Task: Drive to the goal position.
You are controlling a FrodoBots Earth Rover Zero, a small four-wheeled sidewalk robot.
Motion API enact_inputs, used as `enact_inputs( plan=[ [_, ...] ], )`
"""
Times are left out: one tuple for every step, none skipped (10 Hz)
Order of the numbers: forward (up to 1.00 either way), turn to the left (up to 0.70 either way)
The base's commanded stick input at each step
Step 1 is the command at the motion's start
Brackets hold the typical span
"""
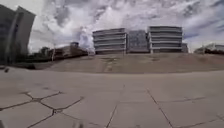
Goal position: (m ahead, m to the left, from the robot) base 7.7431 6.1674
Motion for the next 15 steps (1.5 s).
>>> enact_inputs(
  plan=[
    [1.0,0.4],
    [1.0,0.4],
    [1.0,0.4],
    [1.0,0.4],
    [1.0,0.4],
    [1.0,0.33],
    [1.0,0.12],
    [1.0,0.0],
    [1.0,0.0],
    [1.0,0.0],
    [1.0,0.0],
    [1.0,0.0],
    [1.0,0.0],
    [1.0,0.0],
    [1.0,0.0]
  ],
)
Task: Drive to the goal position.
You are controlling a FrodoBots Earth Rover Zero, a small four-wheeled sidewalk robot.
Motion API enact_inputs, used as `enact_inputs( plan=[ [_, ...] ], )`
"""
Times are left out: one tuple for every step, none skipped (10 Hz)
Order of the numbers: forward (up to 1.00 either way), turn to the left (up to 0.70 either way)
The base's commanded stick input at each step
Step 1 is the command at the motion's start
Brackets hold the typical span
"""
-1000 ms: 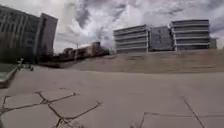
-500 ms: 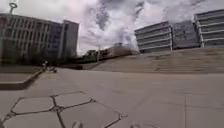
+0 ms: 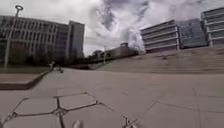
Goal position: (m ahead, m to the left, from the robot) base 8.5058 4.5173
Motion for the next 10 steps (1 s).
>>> enact_inputs(
  plan=[
    [1.0,0.0],
    [1.0,0.0],
    [1.0,0.0],
    [1.0,0.0],
    [1.0,0.0],
    [1.0,0.0],
    [1.0,0.0],
    [0.2,0.0],
    [0.87,0.0],
    [1.0,0.0]
  ],
)
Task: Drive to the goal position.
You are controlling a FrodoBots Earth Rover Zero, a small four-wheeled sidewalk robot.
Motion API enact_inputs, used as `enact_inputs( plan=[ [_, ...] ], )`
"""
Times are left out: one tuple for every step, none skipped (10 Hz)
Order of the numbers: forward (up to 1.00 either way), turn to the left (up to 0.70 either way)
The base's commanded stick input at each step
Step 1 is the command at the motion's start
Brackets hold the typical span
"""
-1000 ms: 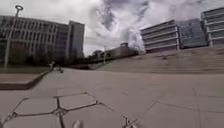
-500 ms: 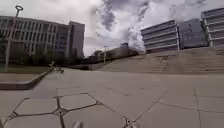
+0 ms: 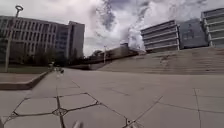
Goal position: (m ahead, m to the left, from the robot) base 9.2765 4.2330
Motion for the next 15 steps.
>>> enact_inputs(
  plan=[
    [1.0,0.0],
    [1.0,0.0],
    [1.0,0.0],
    [1.0,0.0],
    [1.0,0.0],
    [1.0,0.0],
    [1.0,0.0],
    [1.0,0.0],
    [1.0,0.0],
    [1.0,0.0],
    [1.0,0.0],
    [1.0,0.0],
    [1.0,0.0],
    [1.0,0.0],
    [1.0,0.0]
  ],
)
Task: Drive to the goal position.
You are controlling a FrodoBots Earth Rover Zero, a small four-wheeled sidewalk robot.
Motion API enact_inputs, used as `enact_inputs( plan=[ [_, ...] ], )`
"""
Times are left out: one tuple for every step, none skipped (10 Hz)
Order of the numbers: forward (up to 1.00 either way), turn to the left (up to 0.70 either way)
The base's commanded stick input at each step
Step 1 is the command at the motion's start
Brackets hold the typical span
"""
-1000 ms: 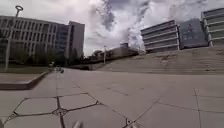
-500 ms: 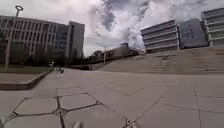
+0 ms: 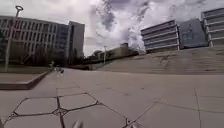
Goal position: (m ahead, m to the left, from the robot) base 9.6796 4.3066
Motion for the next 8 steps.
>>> enact_inputs(
  plan=[
    [1.0,0.0],
    [1.0,0.0],
    [1.0,0.0],
    [1.0,0.0],
    [1.0,0.0],
    [1.0,0.0],
    [1.0,0.0],
    [1.0,0.0]
  ],
)
